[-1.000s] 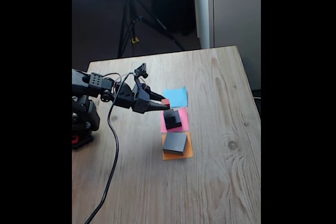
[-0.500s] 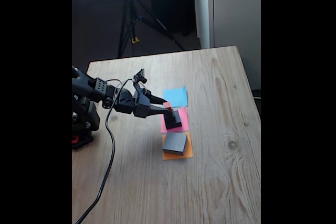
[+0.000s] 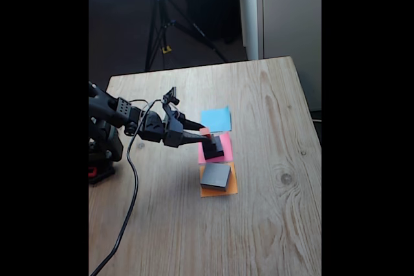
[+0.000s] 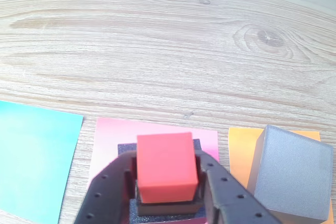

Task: Tower of hanoi

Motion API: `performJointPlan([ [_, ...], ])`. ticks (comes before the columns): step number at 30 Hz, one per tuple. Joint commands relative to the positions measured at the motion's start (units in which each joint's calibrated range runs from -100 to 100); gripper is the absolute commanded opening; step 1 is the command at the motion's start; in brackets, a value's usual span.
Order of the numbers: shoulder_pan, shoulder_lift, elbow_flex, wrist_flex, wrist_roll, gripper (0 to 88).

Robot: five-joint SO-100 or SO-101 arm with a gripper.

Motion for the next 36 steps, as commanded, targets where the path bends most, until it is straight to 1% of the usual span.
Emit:
performJointPlan([
  [1, 1.09, 0.34, -1.18, -1.4, 1.04, 1.5],
  [12, 1.84, 0.79, -1.36, -1.56, 1.04, 2.0],
  [19, 2.18, 0.94, -1.45, -2.29, 1.04, 5.0],
  [21, 2.18, 0.94, -1.45, -2.62, 0.87, 6.7],
  [25, 2.18, 0.94, -1.0, -3.75, 0.87, 12.9],
  [33, 2.09, 0.87, -0.91, -4.48, 0.04, 16.3],
  [36, 1.93, -0.12, -0.91, -4.48, -1.3, 18.2],
])
